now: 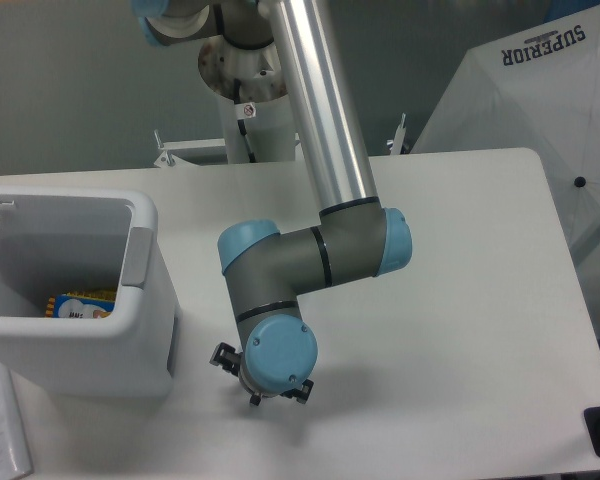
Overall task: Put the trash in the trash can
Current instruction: 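Rotate the gripper and lower it around the bottle cap end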
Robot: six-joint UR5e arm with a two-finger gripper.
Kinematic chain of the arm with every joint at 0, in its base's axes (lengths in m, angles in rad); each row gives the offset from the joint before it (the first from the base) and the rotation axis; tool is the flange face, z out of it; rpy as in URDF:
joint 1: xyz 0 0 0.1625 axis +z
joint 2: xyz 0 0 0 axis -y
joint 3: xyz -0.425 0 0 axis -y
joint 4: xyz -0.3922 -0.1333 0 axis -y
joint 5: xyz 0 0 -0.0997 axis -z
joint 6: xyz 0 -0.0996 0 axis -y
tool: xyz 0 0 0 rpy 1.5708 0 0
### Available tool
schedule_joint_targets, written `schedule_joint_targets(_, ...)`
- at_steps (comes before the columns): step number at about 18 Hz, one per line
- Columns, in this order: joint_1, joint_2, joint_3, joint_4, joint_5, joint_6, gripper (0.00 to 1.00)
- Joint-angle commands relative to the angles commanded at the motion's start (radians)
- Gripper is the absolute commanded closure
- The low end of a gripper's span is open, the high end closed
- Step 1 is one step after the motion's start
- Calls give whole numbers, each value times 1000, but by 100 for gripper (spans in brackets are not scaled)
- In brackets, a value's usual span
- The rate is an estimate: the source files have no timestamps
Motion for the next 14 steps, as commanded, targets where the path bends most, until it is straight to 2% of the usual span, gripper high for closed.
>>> schedule_joint_targets(6, -17, -5, -8, -5, 5, -3, 0)
schedule_joint_targets(14, -22, -5, -15, -25, 6, -26, 43)
